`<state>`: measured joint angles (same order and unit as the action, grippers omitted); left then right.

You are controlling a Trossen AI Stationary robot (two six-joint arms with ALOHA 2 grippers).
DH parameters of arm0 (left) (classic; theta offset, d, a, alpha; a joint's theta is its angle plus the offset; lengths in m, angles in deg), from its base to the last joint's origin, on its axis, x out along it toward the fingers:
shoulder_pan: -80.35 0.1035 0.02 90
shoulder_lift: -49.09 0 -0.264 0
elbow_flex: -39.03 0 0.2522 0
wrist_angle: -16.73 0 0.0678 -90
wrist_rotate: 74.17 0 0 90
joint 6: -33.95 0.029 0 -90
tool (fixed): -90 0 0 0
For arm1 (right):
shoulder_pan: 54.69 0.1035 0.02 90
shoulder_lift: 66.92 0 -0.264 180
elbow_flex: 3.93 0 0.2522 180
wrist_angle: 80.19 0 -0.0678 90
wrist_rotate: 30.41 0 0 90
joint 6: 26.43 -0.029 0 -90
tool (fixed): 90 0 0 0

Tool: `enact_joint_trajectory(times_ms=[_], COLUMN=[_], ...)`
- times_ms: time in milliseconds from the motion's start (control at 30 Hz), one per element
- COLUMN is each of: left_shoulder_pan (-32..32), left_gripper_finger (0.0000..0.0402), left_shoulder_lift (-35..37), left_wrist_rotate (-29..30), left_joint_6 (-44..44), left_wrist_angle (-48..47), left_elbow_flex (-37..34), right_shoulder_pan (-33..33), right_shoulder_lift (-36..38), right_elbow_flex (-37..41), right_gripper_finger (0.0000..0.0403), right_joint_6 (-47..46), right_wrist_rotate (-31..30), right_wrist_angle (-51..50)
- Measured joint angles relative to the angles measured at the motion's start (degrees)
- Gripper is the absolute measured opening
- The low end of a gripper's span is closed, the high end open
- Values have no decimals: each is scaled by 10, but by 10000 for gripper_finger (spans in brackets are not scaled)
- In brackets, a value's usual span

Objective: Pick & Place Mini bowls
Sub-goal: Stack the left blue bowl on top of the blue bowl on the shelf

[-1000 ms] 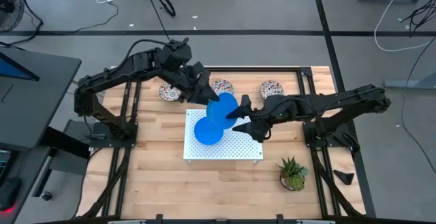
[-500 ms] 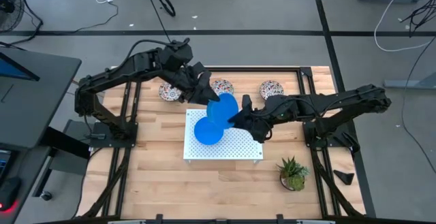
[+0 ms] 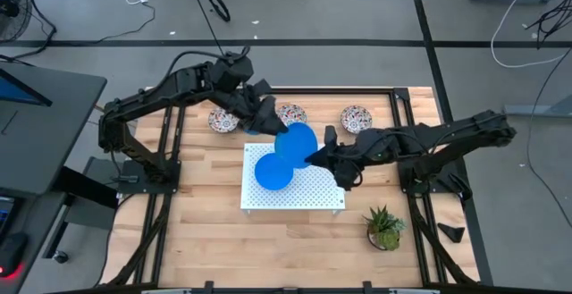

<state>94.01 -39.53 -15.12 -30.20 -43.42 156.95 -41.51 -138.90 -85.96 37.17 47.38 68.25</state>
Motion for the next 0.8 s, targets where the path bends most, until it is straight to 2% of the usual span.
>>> enact_joint_trajectory(times_ms=[167, 333, 467, 633, 800], left_shoulder_pan=[10, 22, 23, 23, 22], left_gripper_finger=[262, 263, 263, 263, 263], left_shoulder_lift=[1, 1, 1, 1, 1], left_wrist_rotate=[-15, -52, -55, -50, -25], left_joint_6=[76, 221, 329, 504, 678], left_wrist_angle=[-8, -2, -2, 4, 17], left_elbow_flex=[0, 0, 0, 0, 0], right_shoulder_pan=[8, 23, 36, 40, 39], right_shoulder_lift=[25, 43, 62, 74, 77], right_elbow_flex=[1, 0, 0, 0, 0], right_gripper_finger=[2, 1, 1, 0, 0], right_joint_6=[-2, -32, -51, -69, -132], right_wrist_rotate=[-6, -3, -1, 27, 97], right_wrist_angle=[-36, -82, -85, -85, -87])
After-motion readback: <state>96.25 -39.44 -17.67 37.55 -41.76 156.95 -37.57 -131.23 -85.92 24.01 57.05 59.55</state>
